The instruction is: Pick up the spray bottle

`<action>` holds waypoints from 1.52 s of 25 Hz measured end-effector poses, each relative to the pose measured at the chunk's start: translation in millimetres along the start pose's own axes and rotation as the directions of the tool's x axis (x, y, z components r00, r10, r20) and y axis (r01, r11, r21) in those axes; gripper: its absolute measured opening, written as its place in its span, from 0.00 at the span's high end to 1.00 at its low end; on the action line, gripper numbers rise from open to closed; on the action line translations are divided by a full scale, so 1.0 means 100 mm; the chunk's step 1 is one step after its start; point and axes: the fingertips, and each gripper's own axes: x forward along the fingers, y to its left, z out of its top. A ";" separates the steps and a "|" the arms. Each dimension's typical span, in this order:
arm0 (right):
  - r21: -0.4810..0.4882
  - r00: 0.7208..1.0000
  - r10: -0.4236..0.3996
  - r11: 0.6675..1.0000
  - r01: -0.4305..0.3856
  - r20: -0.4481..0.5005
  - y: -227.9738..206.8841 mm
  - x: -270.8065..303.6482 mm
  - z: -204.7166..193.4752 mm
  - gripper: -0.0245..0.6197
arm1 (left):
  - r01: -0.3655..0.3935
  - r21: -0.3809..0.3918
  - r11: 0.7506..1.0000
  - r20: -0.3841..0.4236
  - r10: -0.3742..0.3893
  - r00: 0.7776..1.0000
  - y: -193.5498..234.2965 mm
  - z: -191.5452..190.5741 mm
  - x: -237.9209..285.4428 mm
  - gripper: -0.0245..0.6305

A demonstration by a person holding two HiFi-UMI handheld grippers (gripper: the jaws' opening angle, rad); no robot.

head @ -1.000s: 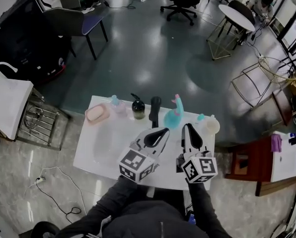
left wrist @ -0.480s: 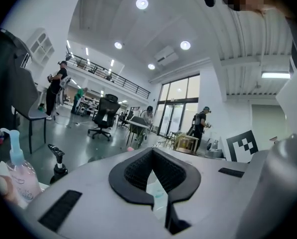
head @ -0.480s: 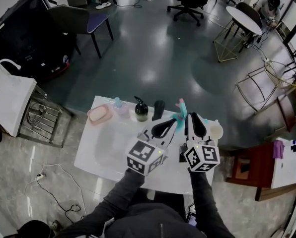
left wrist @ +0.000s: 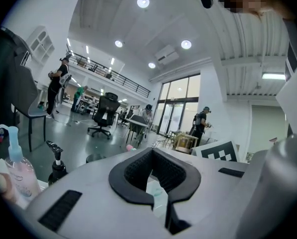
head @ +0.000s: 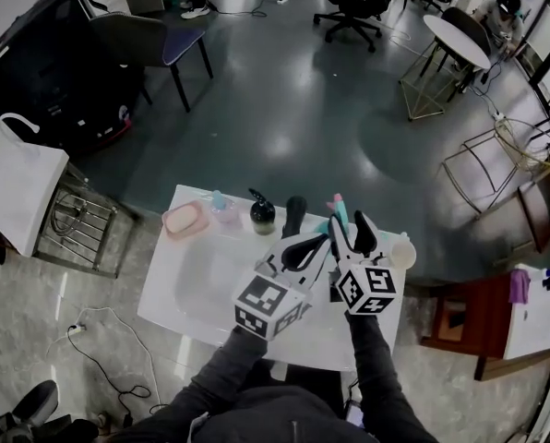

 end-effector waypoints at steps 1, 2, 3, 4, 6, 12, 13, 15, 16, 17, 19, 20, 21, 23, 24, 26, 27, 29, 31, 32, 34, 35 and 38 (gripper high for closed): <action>-0.008 1.000 -0.004 1.000 0.004 -0.005 -0.01 0.02 -0.03 0.65 | 0.000 -0.002 1.000 -0.001 0.000 1.000 0.00 -0.01 0.00 0.95; -0.014 1.000 -0.009 1.000 0.009 -0.010 -0.02 0.04 -0.05 0.65 | -0.001 -0.004 1.000 -0.002 0.001 1.000 0.00 -0.02 0.00 0.95; -0.018 1.000 -0.011 1.000 0.011 -0.014 -0.03 0.06 -0.07 0.65 | -0.003 -0.006 1.000 -0.004 0.003 1.000 0.00 -0.02 0.00 0.95; -0.021 1.000 -0.011 1.000 0.010 -0.017 -0.03 0.08 -0.09 0.65 | -0.005 -0.009 1.000 -0.007 0.005 1.000 0.00 -0.04 -0.01 0.95; -0.026 1.000 -0.006 1.000 0.005 -0.020 -0.02 0.12 -0.11 0.65 | -0.010 -0.013 1.000 -0.013 0.010 1.000 0.01 -0.06 -0.02 0.95; -0.029 1.000 0.012 0.999 -0.013 -0.023 0.04 0.22 -0.14 0.65 | -0.028 -0.026 0.999 -0.022 0.027 0.999 0.05 -0.12 -0.06 0.95; -0.031 1.000 0.011 0.999 -0.012 -0.026 0.05 0.23 -0.14 0.65 | -0.031 -0.030 0.999 -0.021 0.031 0.999 0.06 -0.13 -0.07 0.95; -0.019 0.999 0.013 1.000 -0.014 -0.032 0.07 0.25 -0.15 0.65 | -0.037 -0.036 0.999 -0.021 0.036 0.999 0.08 -0.14 -0.09 0.95; -0.010 0.999 0.014 1.000 -0.014 -0.031 0.07 0.25 -0.16 0.65 | -0.039 -0.037 0.999 -0.023 0.038 0.999 0.08 -0.15 -0.10 0.95; -0.009 1.000 0.009 1.000 -0.010 -0.030 0.07 0.25 -0.15 0.65 | -0.041 -0.037 0.998 -0.024 0.040 0.999 0.09 -0.16 -0.11 0.95; -0.030 0.999 -0.018 0.999 0.017 -0.029 0.03 0.24 -0.15 0.76 | -0.043 -0.035 0.998 -0.028 0.042 0.999 0.09 -0.17 -0.12 0.95; -0.043 0.999 -0.030 0.999 0.029 -0.030 0.01 0.24 -0.15 0.83 | -0.043 -0.035 0.998 -0.028 0.042 0.999 0.08 -0.17 -0.12 0.95; -0.050 0.999 -0.037 0.998 0.035 -0.032 0.00 0.24 -0.14 0.84 | -0.043 -0.035 0.998 -0.028 0.042 0.999 0.08 -0.17 -0.13 0.95; -0.048 0.999 -0.042 0.998 0.040 -0.034 0.00 0.24 -0.13 0.84 | -0.044 -0.037 0.998 -0.027 0.043 0.999 0.09 -0.16 -0.15 0.95; -0.045 0.998 -0.045 0.998 0.044 -0.033 0.00 0.24 -0.12 0.84 | -0.044 -0.038 0.998 -0.028 0.043 0.999 0.10 -0.16 -0.16 0.95; -0.044 0.998 -0.052 0.998 0.051 -0.033 -0.02 0.23 -0.11 0.84 | -0.044 -0.039 0.998 -0.029 0.043 0.999 0.10 -0.16 -0.17 0.95; -0.045 0.998 -0.054 0.998 0.053 -0.033 -0.02 0.22 -0.12 0.84 | -0.044 -0.040 0.998 -0.029 0.043 0.999 0.10 -0.16 -0.17 0.95; -0.043 0.998 -0.053 0.998 0.052 -0.029 -0.03 0.21 -0.12 0.84 | -0.044 -0.039 0.998 -0.030 0.042 0.999 0.10 -0.18 -0.18 0.95; -0.040 0.999 -0.051 0.998 0.050 -0.018 -0.03 0.18 -0.10 0.84 | -0.045 -0.039 0.998 -0.031 0.043 0.999 0.10 -0.18 -0.20 0.95; -0.041 0.999 -0.052 0.998 0.051 -0.013 -0.03 0.17 -0.07 0.84 | -0.046 -0.039 0.998 -0.031 0.044 0.999 0.10 -0.18 -0.20 0.95; -0.044 0.999 -0.053 0.998 0.053 -0.005 -0.04 0.15 -0.04 0.84 | -0.049 -0.039 0.998 -0.032 0.048 0.998 0.10 -0.19 -0.21 0.95; -0.045 0.999 -0.053 0.998 0.053 -0.002 -0.04 0.13 -0.02 0.84 | -0.050 -0.038 0.998 -0.032 0.049 0.998 0.09 -0.19 -0.22 0.95; -0.045 0.998 -0.056 0.997 0.056 0.009 -0.05 0.06 0.03 0.84 | -0.047 -0.036 0.998 -0.027 0.047 0.999 0.05 -0.19 -0.23 0.95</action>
